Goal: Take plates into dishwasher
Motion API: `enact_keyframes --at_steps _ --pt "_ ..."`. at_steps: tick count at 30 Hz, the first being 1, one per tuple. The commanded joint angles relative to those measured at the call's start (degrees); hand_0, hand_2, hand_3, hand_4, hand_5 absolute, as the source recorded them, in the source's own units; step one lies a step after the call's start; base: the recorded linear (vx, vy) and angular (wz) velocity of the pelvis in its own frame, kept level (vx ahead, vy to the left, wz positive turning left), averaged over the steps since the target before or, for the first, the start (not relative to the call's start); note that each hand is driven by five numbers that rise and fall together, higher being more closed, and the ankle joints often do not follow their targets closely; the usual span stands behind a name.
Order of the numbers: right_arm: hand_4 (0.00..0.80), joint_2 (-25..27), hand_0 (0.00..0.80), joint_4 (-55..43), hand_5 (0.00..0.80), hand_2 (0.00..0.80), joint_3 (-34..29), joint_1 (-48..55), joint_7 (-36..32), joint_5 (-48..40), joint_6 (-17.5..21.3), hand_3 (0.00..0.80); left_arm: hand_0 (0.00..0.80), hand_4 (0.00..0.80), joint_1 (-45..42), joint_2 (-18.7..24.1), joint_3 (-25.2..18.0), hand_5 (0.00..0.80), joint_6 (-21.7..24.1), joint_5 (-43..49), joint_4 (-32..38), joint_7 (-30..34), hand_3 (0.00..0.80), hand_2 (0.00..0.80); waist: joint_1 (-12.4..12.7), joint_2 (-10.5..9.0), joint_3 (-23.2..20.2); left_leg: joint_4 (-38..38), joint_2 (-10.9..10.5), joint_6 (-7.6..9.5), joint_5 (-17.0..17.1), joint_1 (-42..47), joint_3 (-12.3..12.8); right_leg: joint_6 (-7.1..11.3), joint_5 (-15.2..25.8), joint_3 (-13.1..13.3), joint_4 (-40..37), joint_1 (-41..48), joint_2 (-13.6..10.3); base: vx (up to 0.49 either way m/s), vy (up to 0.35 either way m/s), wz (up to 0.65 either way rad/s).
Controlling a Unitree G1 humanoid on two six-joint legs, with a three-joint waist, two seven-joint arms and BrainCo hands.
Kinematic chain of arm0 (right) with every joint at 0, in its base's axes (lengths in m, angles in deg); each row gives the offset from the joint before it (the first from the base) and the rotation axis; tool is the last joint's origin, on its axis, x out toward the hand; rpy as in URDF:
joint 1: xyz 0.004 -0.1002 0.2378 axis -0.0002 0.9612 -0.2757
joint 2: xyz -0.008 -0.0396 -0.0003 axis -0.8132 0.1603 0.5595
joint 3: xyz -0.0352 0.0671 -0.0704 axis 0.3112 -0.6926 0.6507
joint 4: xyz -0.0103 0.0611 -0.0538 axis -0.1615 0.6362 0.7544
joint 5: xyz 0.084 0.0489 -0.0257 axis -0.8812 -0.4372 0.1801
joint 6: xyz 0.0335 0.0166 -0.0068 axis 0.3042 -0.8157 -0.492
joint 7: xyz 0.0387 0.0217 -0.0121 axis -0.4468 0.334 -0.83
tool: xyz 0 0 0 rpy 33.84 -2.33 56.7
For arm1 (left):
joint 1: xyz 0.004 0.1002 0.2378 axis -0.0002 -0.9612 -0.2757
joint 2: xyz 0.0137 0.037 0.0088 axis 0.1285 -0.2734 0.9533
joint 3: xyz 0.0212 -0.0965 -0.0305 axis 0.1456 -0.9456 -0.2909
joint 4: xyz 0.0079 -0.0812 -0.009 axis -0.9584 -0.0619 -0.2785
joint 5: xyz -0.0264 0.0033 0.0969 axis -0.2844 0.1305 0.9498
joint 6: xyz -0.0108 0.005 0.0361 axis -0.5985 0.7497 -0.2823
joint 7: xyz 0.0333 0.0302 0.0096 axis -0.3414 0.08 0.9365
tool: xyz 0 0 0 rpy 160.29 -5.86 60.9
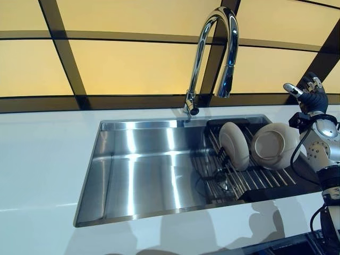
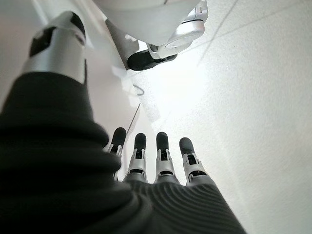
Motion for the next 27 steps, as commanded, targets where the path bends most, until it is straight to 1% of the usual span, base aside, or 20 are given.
enact_keyframes --at_steps 1,2,3,4,5,7,8,9,10,12,14,16,17,19,21,22,23,25,26,27 --pt "0.000 1.0 0.000 0.1 0.000 0.000 3.3 -5.1 -1.8 0.5 3.3 0.000 0.000 0.000 4.3 2.4 0.4 0.000 -0.4 -2.3 -2.1 -2.8 0.000 0.000 3.8 2.26 -4.2 4.5 0.2 -0.61 -3.9 0.7 -1.5 1.82 2.3 -3.6 10.8 -6.0 -2.4 -0.259 -0.076 -0.86" --pt "0.000 0.6 0.000 1.2 0.000 0.000 3.9 -5.6 -2.7 0.3 3.8 0.000 0.000 0.000 4.1 2.7 0.1 0.000 -0.7 -2.8 -2.2 -2.9 0.000 0.000 4.6 2.41 -4.4 5.2 0.4 -0.39 -3.8 -0.1 -1.1 1.76 1.9 -3.9 11.5 -5.2 -3.7 -0.221 -0.166 -0.66" --pt "0.000 -0.1 0.000 3.6 0.000 0.000 4.4 -6.1 -4.3 0.4 5.0 0.000 0.000 0.000 4.1 3.4 -0.6 0.000 -1.1 -3.5 -2.5 -3.0 0.000 0.000 6.1 2.31 -4.9 6.2 0.8 -0.28 -4.1 -1.4 -0.9 2.00 1.7 -4.0 10.5 -2.7 -6.0 -0.254 -0.219 -0.49" --pt "0.000 -0.4 0.000 4.4 0.000 0.000 4.7 -6.3 -4.5 0.4 5.5 0.000 0.000 0.000 4.2 3.6 -0.9 0.000 -1.2 -3.7 -2.6 -3.1 0.000 0.000 6.6 2.19 -5.0 6.6 1.0 -0.38 -4.2 -1.7 -1.0 2.19 1.5 -3.8 9.7 -1.8 -6.7 -0.233 -0.291 -0.13" --pt "0.000 -0.9 0.000 5.6 0.000 0.000 5.3 -6.9 -4.6 0.3 5.8 0.000 0.000 0.000 4.4 4.3 -1.1 0.000 -1.6 -3.6 -2.7 -2.8 0.000 0.000 7.1 1.76 -5.1 7.4 1.3 -0.76 -4.7 -2.0 -1.6 2.87 1.9 -3.0 8.0 -0.6 -7.8 -0.143 -0.255 -0.16" --pt "0.000 -1.4 0.000 6.5 0.000 0.000 6.2 -8.0 -4.7 1.7 5.6 0.000 0.000 0.000 4.8 4.7 -1.5 0.000 -2.0 -3.6 -2.1 -2.9 0.000 0.000 7.6 1.34 -4.7 9.1 2.4 -1.40 -5.1 -3.0 -2.1 3.58 1.9 -1.3 7.8 -0.4 -8.5 -0.154 -0.275 -0.34" --pt "0.000 -1.2 0.000 6.7 0.000 0.000 6.6 -8.6 -4.8 1.7 5.3 0.000 0.000 0.000 5.3 4.7 -1.5 0.000 -1.9 -3.6 -1.9 -3.1 0.000 0.000 7.6 1.29 -4.3 10.0 3.4 -1.86 -5.3 -3.7 -2.1 3.80 0.1 -0.2 7.4 -0.1 -7.9 -0.115 -0.197 -0.27" --pt "0.000 -0.9 0.000 6.8 0.000 0.000 6.8 -8.7 -4.7 1.5 5.1 0.000 0.000 0.000 5.5 4.6 -1.5 0.000 -1.9 -3.6 -1.8 -3.2 0.000 0.000 7.6 1.09 -4.2 10.5 3.6 -2.14 -5.5 -4.0 -2.0 3.78 -0.3 0.1 7.2 0.1 -7.5 -0.149 -0.275 -0.03" --pt "0.000 0.6 0.000 7.0 0.000 0.000 7.2 -8.8 -4.8 1.3 4.5 0.000 0.000 0.000 6.1 4.1 -1.4 0.000 -1.8 -4.0 -1.4 -4.0 0.000 0.000 8.0 -0.08 -3.7 13.1 4.3 -3.22 -5.9 -6.1 -1.7 3.86 -0.7 -0.3 5.4 1.3 -7.1 -0.168 -0.278 0.03" --pt "0.000 1.6 0.000 5.9 0.000 0.000 7.2 -8.6 -4.3 0.6 3.5 0.000 0.000 0.000 6.0 3.5 -1.5 0.000 -1.8 -4.3 -1.1 -4.5 0.000 0.000 8.2 -0.63 -3.4 13.4 4.9 -3.93 -5.4 -7.0 -1.8 3.85 -0.5 -0.9 4.2 1.7 -6.6 -0.179 -0.250 -0.02" --pt "0.000 1.5 0.000 5.1 0.000 0.000 7.3 -9.3 -3.6 1.9 2.3 0.000 0.000 0.000 5.8 2.6 -1.6 0.000 -1.4 -4.4 -1.3 -4.6 0.000 0.000 8.3 -0.87 -3.0 12.0 5.9 -4.83 -3.7 -6.7 -1.4 3.48 -0.1 -1.9 3.2 2.0 -5.9 -0.145 -0.174 0.05" --pt "0.000 1.8 0.000 4.8 0.000 0.000 7.8 -9.8 -3.3 2.4 1.1 0.000 0.000 0.000 5.4 2.1 -1.8 0.000 -1.1 -4.0 -1.9 -4.8 0.000 0.000 8.3 -0.99 -3.1 9.9 6.4 -5.27 -2.5 -6.2 -1.6 3.20 -0.1 -2.4 2.2 2.7 -5.4 -0.120 -0.175 0.04" --pt "0.000 2.1 0.000 4.6 0.000 0.000 8.3 -10.2 -3.3 2.8 0.0 0.000 0.000 0.000 5.1 2.1 -2.1 0.000 -1.2 -4.4 -1.9 -5.0 0.000 0.000 8.3 -0.90 -3.3 8.0 7.2 -5.82 -1.4 -5.3 -1.5 3.08 0.0 -3.3 1.8 2.8 -5.1 -0.110 -0.167 0.03" --pt "0.000 2.2 0.000 4.8 0.000 0.000 8.6 -10.4 -3.0 3.4 -0.8 0.000 0.000 0.000 4.6 2.0 -2.3 0.000 -1.2 -4.8 -1.9 -5.3 0.000 0.000 8.3 -0.71 -3.4 6.4 8.2 -6.41 -0.3 -4.7 -1.3 2.69 -0.2 -4.3 1.6 2.9 -4.6 -0.096 -0.161 0.08" --pt "0.000 1.9 0.000 4.7 0.000 0.000 9.1 -10.4 -2.4 3.3 -1.4 0.000 0.000 0.000 3.7 2.0 -2.8 0.000 -1.1 -5.4 -2.0 -6.2 0.000 0.000 8.6 -0.50 -3.6 3.4 9.8 -7.55 2.4 -4.6 -1.2 1.89 -0.5 -5.3 0.5 3.6 -3.3 -0.088 -0.188 0.06" --pt "0.000 1.9 0.000 4.7 0.000 0.000 9.1 -10.4 -2.5 3.4 -1.5 0.000 0.000 0.000 3.6 2.0 -3.0 0.000 -1.1 -5.4 -2.0 -6.2 0.000 0.000 8.7 -0.45 -3.6 2.8 10.1 -7.72 3.0 -4.6 -1.2 1.74 -0.4 -5.4 0.2 3.8 -3.0 -0.070 -0.159 0.06" --pt "0.000 1.6 0.000 4.5 0.000 0.000 9.2 -10.3 -2.4 4.5 -1.8 0.000 0.000 0.000 3.0 1.9 -3.6 0.000 -1.0 -5.9 -1.9 -6.4 0.000 0.000 9.0 -0.26 -3.4 1.0 10.9 -8.30 5.3 -5.1 -0.9 1.07 -0.2 -5.5 -0.9 4.4 -1.9 -0.066 -0.136 0.06" --pt "0.000 1.4 0.000 4.4 0.000 0.000 9.4 -10.4 -1.9 5.0 -1.7 0.000 0.000 0.000 2.6 1.8 -3.9 0.000 -0.8 -5.9 -1.8 -6.4 0.000 0.000 9.2 -0.11 -3.2 -0.4 11.3 -8.77 7.1 -5.7 -0.4 0.67 0.1 -5.9 -2.2 5.2 -1.1 -0.110 -0.159 0.13" --pt "0.000 1.5 0.000 4.9 0.000 0.000 9.6 -10.8 -1.9 5.2 -1.3 0.000 0.000 0.000 2.2 1.4 -4.4 0.000 -0.6 -5.0 -2.1 -6.1 0.000 0.000 9.5 -0.06 -2.6 0.3 10.8 -8.86 7.7 -7.1 0.6 0.17 0.7 -6.4 -2.9 5.3 -0.3 -0.131 -0.134 0.15" --pt "0.000 1.6 0.000 5.0 0.000 0.000 9.6 -10.8 -1.8 5.2 -1.3 0.000 0.000 0.000 2.3 1.4 -4.4 0.000 -0.5 -4.9 -2.1 -6.0 0.000 0.000 9.4 -0.09 -2.5 0.9 10.7 -8.80 7.4 -7.3 0.9 0.14 0.8 -6.6 -2.8 5.2 -0.3 -0.179 -0.123 0.26"
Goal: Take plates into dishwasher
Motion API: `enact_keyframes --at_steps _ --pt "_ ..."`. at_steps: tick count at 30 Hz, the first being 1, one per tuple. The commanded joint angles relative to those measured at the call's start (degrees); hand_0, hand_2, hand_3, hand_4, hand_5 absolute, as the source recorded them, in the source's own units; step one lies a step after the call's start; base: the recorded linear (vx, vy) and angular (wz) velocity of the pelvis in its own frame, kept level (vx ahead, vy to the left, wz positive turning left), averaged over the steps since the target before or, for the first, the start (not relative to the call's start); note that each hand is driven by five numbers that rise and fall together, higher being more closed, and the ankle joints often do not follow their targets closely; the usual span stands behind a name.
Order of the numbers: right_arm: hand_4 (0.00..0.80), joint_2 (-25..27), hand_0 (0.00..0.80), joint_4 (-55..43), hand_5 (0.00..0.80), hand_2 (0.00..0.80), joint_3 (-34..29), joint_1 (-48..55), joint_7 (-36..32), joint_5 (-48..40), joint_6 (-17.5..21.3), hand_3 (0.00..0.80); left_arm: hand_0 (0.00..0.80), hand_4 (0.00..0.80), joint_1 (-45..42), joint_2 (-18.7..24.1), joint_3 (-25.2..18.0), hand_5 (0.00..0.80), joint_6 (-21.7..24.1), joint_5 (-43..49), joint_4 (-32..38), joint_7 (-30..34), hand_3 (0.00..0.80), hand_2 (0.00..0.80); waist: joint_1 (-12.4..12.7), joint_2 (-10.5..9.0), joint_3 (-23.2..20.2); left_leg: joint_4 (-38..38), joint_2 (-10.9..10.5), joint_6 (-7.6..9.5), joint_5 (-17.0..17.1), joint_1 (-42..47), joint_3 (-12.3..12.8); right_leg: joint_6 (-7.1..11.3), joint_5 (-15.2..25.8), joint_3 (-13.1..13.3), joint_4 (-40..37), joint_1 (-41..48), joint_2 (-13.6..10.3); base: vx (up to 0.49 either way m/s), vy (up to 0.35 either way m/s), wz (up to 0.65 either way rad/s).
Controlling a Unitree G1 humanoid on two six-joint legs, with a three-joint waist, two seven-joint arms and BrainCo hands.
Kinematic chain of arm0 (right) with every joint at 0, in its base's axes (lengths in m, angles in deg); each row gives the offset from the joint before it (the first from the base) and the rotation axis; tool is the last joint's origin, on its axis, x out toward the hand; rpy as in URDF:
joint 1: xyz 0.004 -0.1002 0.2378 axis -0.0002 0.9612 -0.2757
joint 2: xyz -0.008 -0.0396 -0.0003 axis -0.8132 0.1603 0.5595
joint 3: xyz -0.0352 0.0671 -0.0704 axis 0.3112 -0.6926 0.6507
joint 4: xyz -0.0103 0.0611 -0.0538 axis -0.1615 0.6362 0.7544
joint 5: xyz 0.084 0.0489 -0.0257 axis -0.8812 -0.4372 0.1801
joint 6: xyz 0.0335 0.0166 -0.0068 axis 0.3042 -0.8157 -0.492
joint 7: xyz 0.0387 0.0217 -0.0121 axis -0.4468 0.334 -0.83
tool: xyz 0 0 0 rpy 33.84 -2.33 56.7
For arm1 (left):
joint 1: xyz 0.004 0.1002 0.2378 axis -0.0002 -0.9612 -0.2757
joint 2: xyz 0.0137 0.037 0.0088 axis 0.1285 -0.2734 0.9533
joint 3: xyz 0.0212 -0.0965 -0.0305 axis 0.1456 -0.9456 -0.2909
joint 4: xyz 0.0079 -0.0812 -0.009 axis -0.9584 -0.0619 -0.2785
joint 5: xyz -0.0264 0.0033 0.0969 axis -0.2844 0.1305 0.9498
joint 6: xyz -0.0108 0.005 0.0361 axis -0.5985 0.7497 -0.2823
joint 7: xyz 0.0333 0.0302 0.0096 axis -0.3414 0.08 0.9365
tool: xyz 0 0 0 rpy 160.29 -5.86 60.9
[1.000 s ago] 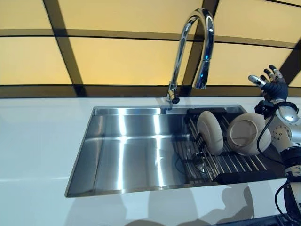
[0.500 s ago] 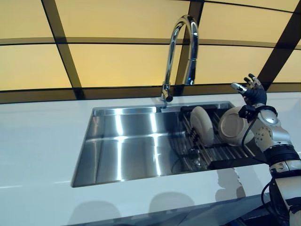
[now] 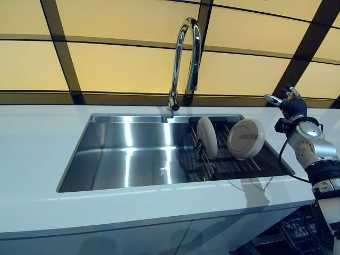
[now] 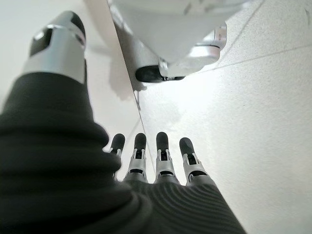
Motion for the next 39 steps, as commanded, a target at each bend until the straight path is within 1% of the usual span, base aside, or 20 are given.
enact_keyframes --at_steps 1,2,4,5,7,9,10,11,12,17,23,25,26,27,29,32,35,36,37,39 --pt "0.000 2.2 0.000 -1.1 0.000 0.000 2.7 -7.2 1.3 2.2 2.2 0.000 0.000 0.000 2.4 1.2 0.3 0.000 1.4 -0.1 -3.4 -0.5 0.000 0.000 1.7 -1.05 -0.6 2.9 0.2 1.09 1.8 -3.5 3.5 -2.37 2.4 -2.5 0.8 -0.4 0.4 -0.230 -0.057 0.35" --pt "0.000 2.9 0.000 -0.8 0.000 0.000 3.0 -6.5 1.3 2.2 2.1 0.000 0.000 0.000 2.6 0.9 0.4 0.000 1.8 0.7 -3.6 0.8 0.000 0.000 0.3 -1.83 -0.5 10.1 -1.4 1.92 -0.5 -3.3 7.3 -3.01 3.2 -4.6 1.2 -1.8 -0.3 -0.259 -0.074 0.43" --pt "0.000 3.4 0.000 -0.9 0.000 0.000 2.9 -5.8 1.1 2.4 2.4 0.000 0.000 0.000 2.9 0.5 0.4 0.000 2.1 1.4 -3.8 1.2 0.000 0.000 -0.8 -2.60 -0.6 16.0 -3.1 2.81 -3.6 -2.8 8.9 -3.18 3.9 -6.1 1.5 -2.9 -1.0 -0.195 -0.068 0.84" --pt "0.000 3.5 0.000 -1.0 0.000 0.000 2.6 -5.2 0.4 2.2 2.7 0.000 0.000 0.000 3.0 0.2 0.3 0.000 2.0 1.4 -4.1 1.1 0.000 0.000 -1.4 -2.64 -0.9 16.4 -5.7 3.73 -6.7 -1.0 8.5 -2.91 4.4 -6.7 2.0 -4.1 -1.1 -0.126 -0.040 0.91" --pt "0.000 2.9 0.000 -1.5 0.000 0.000 2.2 -4.7 0.1 2.3 3.2 0.000 0.000 0.000 3.0 0.3 0.1 0.000 2.0 1.0 -4.2 1.1 0.000 0.000 -1.8 -1.85 -1.3 12.3 -8.2 4.63 -9.3 2.3 7.2 -2.43 4.4 -6.4 2.9 -5.2 -0.4 -0.062 0.015 0.16" --pt "0.000 1.5 0.000 -2.8 0.000 0.000 1.4 -4.1 1.1 2.1 2.3 0.000 0.000 0.000 3.6 0.8 0.3 0.000 1.0 1.1 -3.3 1.6 0.000 0.000 -2.3 -0.48 -2.1 3.6 -7.7 5.03 -7.6 5.5 7.5 -2.23 4.4 -6.5 2.1 -5.0 0.9 -0.029 0.044 0.09" --pt "0.000 1.1 0.000 -3.1 0.000 0.000 1.0 -3.6 1.9 2.2 1.6 0.000 0.000 0.000 4.0 0.8 1.0 0.000 0.7 0.5 -3.0 1.1 0.000 0.000 -2.2 -0.33 -2.4 2.2 -8.3 5.30 -7.1 5.7 6.1 -2.14 4.6 -6.4 2.0 -5.0 1.3 -0.045 0.002 0.58" --pt "0.000 0.8 0.000 -2.7 0.000 0.000 0.8 -3.3 2.3 3.1 1.1 0.000 0.000 0.000 4.4 0.6 1.7 0.000 0.5 0.0 -2.7 0.5 0.000 0.000 -1.9 -0.33 -2.4 1.4 -8.9 5.62 -6.8 5.7 4.8 -2.22 4.7 -6.0 1.9 -5.1 1.6 -0.043 -0.016 0.46" --pt "0.000 0.9 0.000 -2.3 0.000 0.000 0.8 -3.2 2.2 3.2 0.8 0.000 0.000 0.000 4.5 0.5 2.0 0.000 0.3 0.1 -2.7 0.2 0.000 0.000 -1.9 -0.41 -2.5 0.9 -9.1 5.78 -6.6 5.8 4.7 -2.25 4.8 -6.0 1.7 -5.1 1.7 -0.042 -0.001 0.27" --pt "0.000 0.3 0.000 -0.8 0.000 0.000 1.0 -3.0 0.8 2.6 0.2 0.000 0.000 0.000 3.0 0.3 1.6 0.000 1.6 1.2 -3.5 0.3 0.000 0.000 -1.7 -0.73 -3.0 -0.8 -9.7 6.51 -6.2 6.6 5.2 -1.94 5.5 -5.5 0.7 -5.2 1.6 -0.015 0.072 0.10" --pt "0.000 -0.2 0.000 -2.0 0.000 0.000 0.6 -1.7 2.6 4.2 0.8 0.000 0.000 0.000 1.6 0.6 2.4 0.000 1.4 2.6 -3.3 1.4 0.000 0.000 -1.8 -0.46 -3.1 -2.6 -10.6 7.31 -5.8 7.5 5.5 -0.42 7.1 -5.0 0.9 -6.2 0.8 0.008 0.107 -0.07" --pt "0.000 -0.5 0.000 -2.5 0.000 0.000 0.3 -1.9 3.0 4.5 1.2 0.000 0.000 0.000 1.4 0.9 2.8 0.000 1.6 2.1 -3.1 1.1 0.000 0.000 -1.6 -0.10 -2.7 -3.0 -10.2 7.39 -5.7 7.6 6.0 0.14 7.1 -6.2 2.5 -6.8 0.0 -0.121 0.019 -0.16" --pt "0.000 -0.7 0.000 -2.5 0.000 0.000 0.4 -2.5 3.2 4.9 1.4 0.000 0.000 0.000 1.6 1.4 2.7 0.000 1.6 0.9 -3.0 0.6 0.000 0.000 -1.1 0.22 -2.5 -3.0 -9.5 7.56 -5.3 7.4 7.3 0.67 6.4 -8.1 5.4 -7.1 -1.5 -0.158 -0.013 -0.35" --pt "0.000 -0.8 0.000 -2.3 0.000 0.000 0.5 -2.9 3.4 5.4 1.4 0.000 0.000 0.000 1.8 1.6 2.5 0.000 1.6 0.3 -2.9 0.5 0.000 0.000 -0.8 0.35 -2.4 -2.9 -9.3 7.71 -5.2 7.3 7.8 0.97 6.1 -8.3 7.2 -7.4 -2.3 -0.157 -0.022 -0.46" --pt "0.000 -0.1 0.000 -1.8 0.000 0.000 0.6 -2.9 4.1 5.6 2.1 0.000 0.000 0.000 2.4 2.2 2.1 0.000 1.5 -0.3 -2.8 0.3 0.000 0.000 -0.8 0.62 -1.9 -2.1 -8.5 8.26 -4.6 6.6 7.8 1.36 6.4 -6.5 11.7 -8.4 -4.7 -0.151 -0.103 -0.47" --pt "0.000 0.8 0.000 -0.8 0.000 0.000 0.2 -1.6 3.9 5.0 3.5 0.000 0.000 0.000 2.7 3.0 1.5 0.000 1.3 -0.9 -2.9 0.2 0.000 0.000 -0.6 0.34 -1.5 -0.3 -7.7 8.21 -5.3 6.0 6.8 1.67 8.6 -4.8 12.0 -8.7 -7.2 -0.075 -0.217 -0.13" --pt "0.000 0.6 0.000 -0.3 0.000 0.000 -0.2 -1.4 3.9 5.7 3.5 0.000 0.000 0.000 2.9 4.2 0.6 0.000 0.8 -1.0 -2.9 0.6 0.000 0.000 -0.5 -0.27 -0.8 1.8 -5.5 7.09 -7.2 6.6 6.5 3.06 11.3 -4.1 10.5 -9.7 -9.9 -0.015 -0.282 -0.06" --pt "0.000 0.8 0.000 -0.3 0.000 0.000 -0.6 -1.3 3.4 5.0 2.9 0.000 0.000 0.000 2.9 4.5 0.3 0.000 0.7 -0.8 -2.8 0.8 0.000 0.000 -0.5 -0.10 -0.5 2.8 -3.8 6.69 -7.4 6.4 6.4 3.32 8.5 -3.8 10.4 -9.4 -9.3 0.015 -0.340 -0.13" --pt "0.000 2.5 0.000 -0.1 0.000 0.000 -1.0 -0.9 2.2 3.6 0.9 0.000 0.000 0.000 3.1 4.5 0.0 0.000 0.6 -0.5 -2.7 0.6 0.000 0.000 -0.2 -0.87 -0.5 4.1 -2.6 5.81 -7.4 5.6 6.3 3.40 6.5 -4.5 8.2 -7.4 -8.3 0.017 -0.261 -0.11" --pt "0.000 3.3 0.000 0.1 0.000 0.000 -1.1 -0.7 1.3 3.8 -0.2 0.000 0.000 0.000 3.0 4.2 0.0 0.000 0.6 -0.9 -2.5 0.4 0.000 0.000 0.0 -1.17 -0.5 4.3 -2.0 5.18 -6.9 5.2 6.3 3.28 6.2 -5.0 7.0 -6.4 -7.8 -0.015 -0.207 0.06"
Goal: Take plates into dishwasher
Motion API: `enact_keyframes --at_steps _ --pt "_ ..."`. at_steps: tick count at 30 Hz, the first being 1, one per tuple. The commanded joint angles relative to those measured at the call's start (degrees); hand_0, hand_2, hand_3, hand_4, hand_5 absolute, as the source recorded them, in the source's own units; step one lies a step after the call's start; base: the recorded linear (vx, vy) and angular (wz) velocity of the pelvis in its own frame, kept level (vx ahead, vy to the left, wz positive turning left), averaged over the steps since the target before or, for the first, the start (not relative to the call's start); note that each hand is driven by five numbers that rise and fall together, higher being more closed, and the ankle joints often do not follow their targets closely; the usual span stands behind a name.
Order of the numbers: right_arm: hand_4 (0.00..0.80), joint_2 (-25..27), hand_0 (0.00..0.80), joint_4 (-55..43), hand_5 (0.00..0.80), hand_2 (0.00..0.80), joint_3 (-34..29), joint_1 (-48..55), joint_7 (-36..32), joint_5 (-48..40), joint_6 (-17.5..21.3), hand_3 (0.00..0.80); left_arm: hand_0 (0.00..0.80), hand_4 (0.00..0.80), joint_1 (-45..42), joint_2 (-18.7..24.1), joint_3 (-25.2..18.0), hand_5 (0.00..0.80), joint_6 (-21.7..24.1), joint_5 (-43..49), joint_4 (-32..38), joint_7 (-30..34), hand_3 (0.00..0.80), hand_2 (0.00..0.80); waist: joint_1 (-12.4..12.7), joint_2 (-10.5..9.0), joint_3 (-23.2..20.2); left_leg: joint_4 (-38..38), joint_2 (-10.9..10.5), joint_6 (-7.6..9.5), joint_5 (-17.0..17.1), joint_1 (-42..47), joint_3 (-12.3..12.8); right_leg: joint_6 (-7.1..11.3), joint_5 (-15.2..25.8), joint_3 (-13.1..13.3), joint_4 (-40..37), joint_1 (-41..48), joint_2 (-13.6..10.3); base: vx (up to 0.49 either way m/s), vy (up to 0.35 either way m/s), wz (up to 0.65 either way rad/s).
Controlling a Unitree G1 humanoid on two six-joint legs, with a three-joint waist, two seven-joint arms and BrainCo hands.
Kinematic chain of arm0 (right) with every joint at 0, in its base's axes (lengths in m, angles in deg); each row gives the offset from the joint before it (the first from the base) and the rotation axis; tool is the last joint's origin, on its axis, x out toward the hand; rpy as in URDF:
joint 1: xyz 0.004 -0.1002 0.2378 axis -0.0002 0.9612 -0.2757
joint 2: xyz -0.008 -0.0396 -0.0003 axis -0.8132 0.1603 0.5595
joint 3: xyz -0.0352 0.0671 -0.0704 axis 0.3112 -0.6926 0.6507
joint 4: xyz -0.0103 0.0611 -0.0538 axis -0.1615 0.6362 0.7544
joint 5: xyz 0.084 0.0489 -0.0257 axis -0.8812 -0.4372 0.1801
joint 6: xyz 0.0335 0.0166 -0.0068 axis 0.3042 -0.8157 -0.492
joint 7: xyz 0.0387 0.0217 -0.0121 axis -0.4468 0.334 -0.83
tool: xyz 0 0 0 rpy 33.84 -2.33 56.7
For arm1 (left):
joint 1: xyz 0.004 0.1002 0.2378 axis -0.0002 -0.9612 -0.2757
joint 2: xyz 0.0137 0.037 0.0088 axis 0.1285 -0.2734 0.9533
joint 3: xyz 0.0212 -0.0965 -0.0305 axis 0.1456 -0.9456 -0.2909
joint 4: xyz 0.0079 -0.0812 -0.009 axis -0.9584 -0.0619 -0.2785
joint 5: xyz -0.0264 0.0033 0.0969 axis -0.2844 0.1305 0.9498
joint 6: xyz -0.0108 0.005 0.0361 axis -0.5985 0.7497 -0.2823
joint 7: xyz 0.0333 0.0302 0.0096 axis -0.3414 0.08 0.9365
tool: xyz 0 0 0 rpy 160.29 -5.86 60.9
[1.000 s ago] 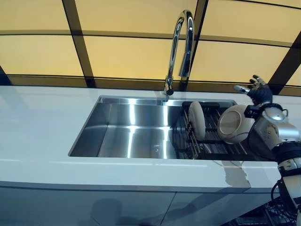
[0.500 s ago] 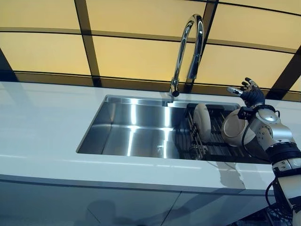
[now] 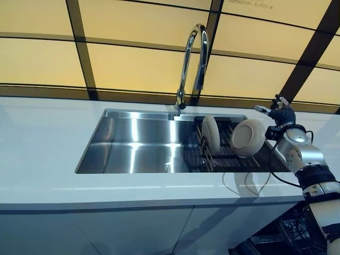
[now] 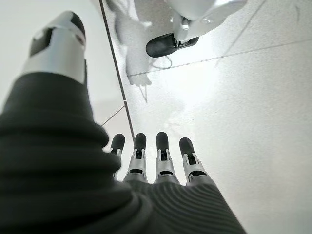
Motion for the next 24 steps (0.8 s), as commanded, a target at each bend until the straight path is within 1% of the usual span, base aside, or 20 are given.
enact_keyframes --at_steps 1,2,3,7,11,16,22,24 --pt "0.000 6.9 0.000 1.7 0.000 0.000 -1.3 -3.2 -2.5 -0.1 -0.1 0.000 0.000 0.000 2.7 -0.3 0.6 0.000 0.0 -0.9 -2.4 -1.0 0.000 0.000 3.0 -0.73 -1.2 6.7 1.1 -0.72 -4.7 -0.2 -2.7 1.23 3.0 -0.5 -0.2 1.1 2.4 -0.039 -0.212 0.12" --pt "0.000 7.4 0.000 2.2 0.000 0.000 -1.0 -3.4 -2.9 -0.2 -0.1 0.000 0.000 0.000 2.5 -0.9 0.8 0.000 0.3 -0.8 -2.5 -1.2 0.000 0.000 3.0 -0.88 -1.1 6.3 1.5 -1.18 -4.3 -0.1 -2.5 1.14 3.0 -0.8 -1.1 1.6 2.7 -0.026 -0.216 0.39" --pt "0.000 8.5 0.000 2.5 0.000 0.000 -0.6 -4.0 -3.8 -0.5 -0.8 0.000 0.000 0.000 1.9 -1.9 0.4 0.000 1.0 -0.4 -2.9 -1.6 0.000 0.000 3.1 -1.23 -1.4 4.9 2.3 -2.13 -3.2 0.3 -2.1 0.82 3.0 -1.6 -3.2 2.8 3.3 0.002 -0.144 0.29" --pt "0.000 9.4 0.000 1.8 0.000 0.000 0.0 -4.5 -3.4 -1.2 -2.6 0.000 0.000 0.000 0.6 -2.8 0.7 0.000 1.7 -0.2 -2.9 -1.1 0.000 0.000 2.6 -0.97 -1.9 2.5 3.2 -3.10 -1.7 1.0 -1.7 0.15 2.6 -2.5 -4.3 3.9 4.1 0.004 -0.071 0.06" --pt "0.000 9.4 0.000 1.5 0.000 0.000 -0.2 -3.3 -4.3 -1.2 -3.7 0.000 0.000 0.000 0.0 -3.1 1.0 0.000 2.4 -0.3 -2.7 -1.3 0.000 0.000 2.5 -0.56 -2.0 0.8 3.3 -3.55 -0.5 1.1 -1.7 -0.19 2.2 -3.0 -4.6 4.4 4.5 -0.009 -0.044 -0.02" --pt "0.000 9.7 0.000 1.7 0.000 0.000 -0.5 -2.1 -7.1 -1.4 -6.0 0.000 0.000 0.000 -0.3 -2.4 0.4 0.000 2.8 0.2 -2.6 -1.0 0.000 0.000 2.3 -0.04 -1.9 -0.1 3.5 -4.01 0.7 0.0 -1.4 -0.57 1.7 -3.7 -4.9 4.5 5.1 0.000 -0.038 0.05" --pt "0.000 9.6 0.000 2.2 0.000 0.000 -0.9 -0.3 -9.3 -1.4 -6.8 0.000 0.000 0.000 -1.2 -2.1 0.2 0.000 3.3 1.1 -2.5 -0.4 0.000 0.000 2.2 0.49 -1.4 -0.3 3.7 -4.19 1.3 -1.0 -1.1 -0.72 1.6 -4.0 -5.2 4.1 5.2 0.001 -0.034 0.01" --pt "0.000 8.9 0.000 1.6 0.000 0.000 -1.1 0.4 -10.1 -1.3 -7.3 0.000 0.000 0.000 -1.6 -1.9 0.2 0.000 3.4 1.3 -2.4 -0.1 0.000 0.000 2.2 0.93 -1.1 -0.4 3.6 -4.17 1.4 -1.3 -1.3 -0.68 1.6 -4.0 -5.3 3.9 5.1 0.000 0.000 0.00"
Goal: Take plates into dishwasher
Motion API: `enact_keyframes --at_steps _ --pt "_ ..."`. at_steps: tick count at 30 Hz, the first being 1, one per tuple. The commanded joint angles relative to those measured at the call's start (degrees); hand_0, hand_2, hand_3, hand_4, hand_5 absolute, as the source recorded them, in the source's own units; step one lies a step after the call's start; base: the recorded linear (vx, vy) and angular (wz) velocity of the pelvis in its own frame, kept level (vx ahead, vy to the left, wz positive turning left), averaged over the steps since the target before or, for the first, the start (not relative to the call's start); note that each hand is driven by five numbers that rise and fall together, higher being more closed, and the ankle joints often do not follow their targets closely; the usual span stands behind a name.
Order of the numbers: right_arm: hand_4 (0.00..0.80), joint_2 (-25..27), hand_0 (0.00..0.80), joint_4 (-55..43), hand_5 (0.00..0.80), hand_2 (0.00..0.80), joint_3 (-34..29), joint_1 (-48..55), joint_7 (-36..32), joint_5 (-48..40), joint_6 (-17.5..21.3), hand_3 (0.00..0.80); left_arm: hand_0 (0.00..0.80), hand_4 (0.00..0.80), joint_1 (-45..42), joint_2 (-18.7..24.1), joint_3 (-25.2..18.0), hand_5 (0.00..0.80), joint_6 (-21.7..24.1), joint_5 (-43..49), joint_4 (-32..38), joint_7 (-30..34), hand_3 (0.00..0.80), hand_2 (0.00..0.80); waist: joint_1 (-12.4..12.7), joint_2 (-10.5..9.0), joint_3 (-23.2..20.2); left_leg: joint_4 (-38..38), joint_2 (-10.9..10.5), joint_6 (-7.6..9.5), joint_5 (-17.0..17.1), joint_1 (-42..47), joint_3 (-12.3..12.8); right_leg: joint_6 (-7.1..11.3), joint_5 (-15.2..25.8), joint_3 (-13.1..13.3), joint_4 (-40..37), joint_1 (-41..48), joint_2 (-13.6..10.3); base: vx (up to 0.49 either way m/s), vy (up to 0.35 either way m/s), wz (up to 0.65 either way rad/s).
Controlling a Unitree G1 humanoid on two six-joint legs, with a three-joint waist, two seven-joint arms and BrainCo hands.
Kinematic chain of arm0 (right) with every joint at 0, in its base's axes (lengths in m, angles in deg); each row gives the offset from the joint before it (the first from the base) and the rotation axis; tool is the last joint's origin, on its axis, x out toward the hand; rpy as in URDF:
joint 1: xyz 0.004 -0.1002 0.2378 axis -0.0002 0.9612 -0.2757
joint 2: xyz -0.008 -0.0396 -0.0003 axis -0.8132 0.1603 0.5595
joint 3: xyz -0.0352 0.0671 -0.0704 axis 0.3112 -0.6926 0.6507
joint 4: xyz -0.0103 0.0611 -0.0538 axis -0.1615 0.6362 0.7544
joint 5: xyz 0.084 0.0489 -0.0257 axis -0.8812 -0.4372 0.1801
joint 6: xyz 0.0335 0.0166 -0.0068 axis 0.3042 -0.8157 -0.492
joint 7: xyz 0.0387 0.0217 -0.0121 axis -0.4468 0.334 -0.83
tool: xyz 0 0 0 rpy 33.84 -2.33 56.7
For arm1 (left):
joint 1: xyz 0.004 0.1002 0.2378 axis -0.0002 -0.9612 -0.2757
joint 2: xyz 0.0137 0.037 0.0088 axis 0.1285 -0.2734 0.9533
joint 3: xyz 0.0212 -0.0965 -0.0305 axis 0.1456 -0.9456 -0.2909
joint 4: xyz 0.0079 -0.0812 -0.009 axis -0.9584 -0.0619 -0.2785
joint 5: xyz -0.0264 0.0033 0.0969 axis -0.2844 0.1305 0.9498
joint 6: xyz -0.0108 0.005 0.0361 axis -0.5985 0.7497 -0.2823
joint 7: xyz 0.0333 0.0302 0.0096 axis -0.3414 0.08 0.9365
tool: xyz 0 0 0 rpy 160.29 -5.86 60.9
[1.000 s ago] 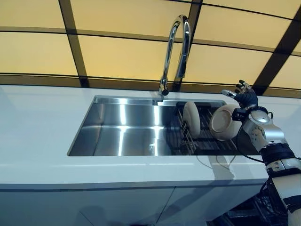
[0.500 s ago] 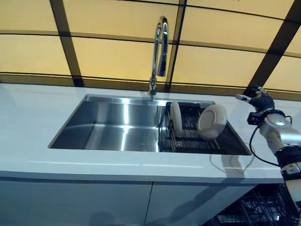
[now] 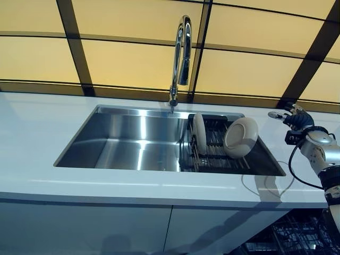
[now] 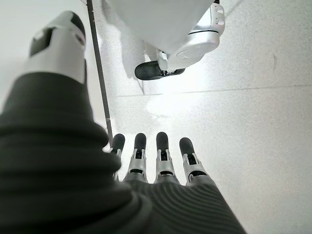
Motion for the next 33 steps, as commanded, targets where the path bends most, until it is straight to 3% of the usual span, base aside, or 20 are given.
enact_keyframes --at_steps 1,33 --pt "0.000 1.4 0.000 -0.4 0.000 0.000 -0.5 -1.8 -1.5 -1.2 1.2 0.000 0.000 0.000 2.9 1.0 1.6 0.000 1.1 1.3 -3.9 0.2 0.000 0.000 1.4 -1.05 -0.5 0.0 -1.3 1.57 0.9 -0.7 0.1 0.02 -0.2 -2.4 0.4 1.2 -1.9 0.000 0.000 0.00" --pt "0.000 0.7 0.000 -3.1 0.000 0.000 -1.8 0.1 1.0 -0.2 1.6 0.000 0.000 0.000 1.7 1.4 2.5 0.000 2.0 1.1 -2.1 1.7 0.000 0.000 0.6 1.96 3.6 -0.2 -2.0 1.39 1.4 -3.2 -0.5 0.33 0.5 -1.7 0.2 -1.7 -2.6 -0.004 -0.003 0.00"
